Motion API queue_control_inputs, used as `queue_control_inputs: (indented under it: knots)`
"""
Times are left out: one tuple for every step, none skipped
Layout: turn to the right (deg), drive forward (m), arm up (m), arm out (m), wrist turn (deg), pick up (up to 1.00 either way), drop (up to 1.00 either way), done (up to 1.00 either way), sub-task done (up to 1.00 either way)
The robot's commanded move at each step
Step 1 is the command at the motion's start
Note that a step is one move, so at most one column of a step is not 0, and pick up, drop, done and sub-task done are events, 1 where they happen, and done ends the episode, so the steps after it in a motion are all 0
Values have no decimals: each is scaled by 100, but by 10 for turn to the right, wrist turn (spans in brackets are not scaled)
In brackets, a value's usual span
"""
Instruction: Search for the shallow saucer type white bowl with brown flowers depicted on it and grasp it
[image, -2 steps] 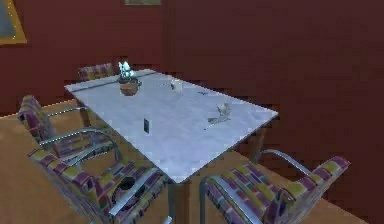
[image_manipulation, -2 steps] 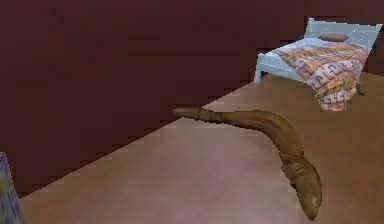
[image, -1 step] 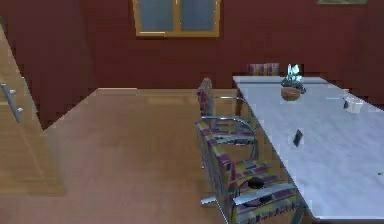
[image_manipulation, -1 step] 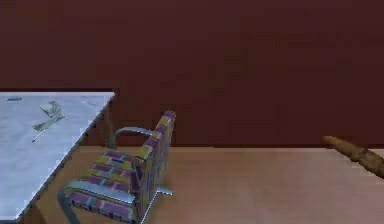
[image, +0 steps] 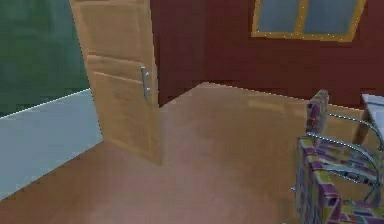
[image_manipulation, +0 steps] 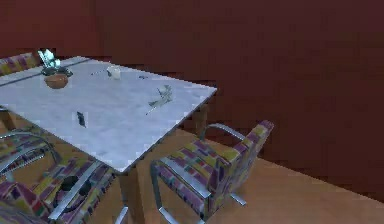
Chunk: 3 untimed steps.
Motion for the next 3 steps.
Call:
queue_control_inputs:
  knots:
    - [450, 0, 0, 0, 0, 0, 0, 0, 0]
    - [240, 0, 0, 0, 0, 0, 0, 0, 0]
    - [0, 45, 0, 0, 0, 0, 0, 0, 0]
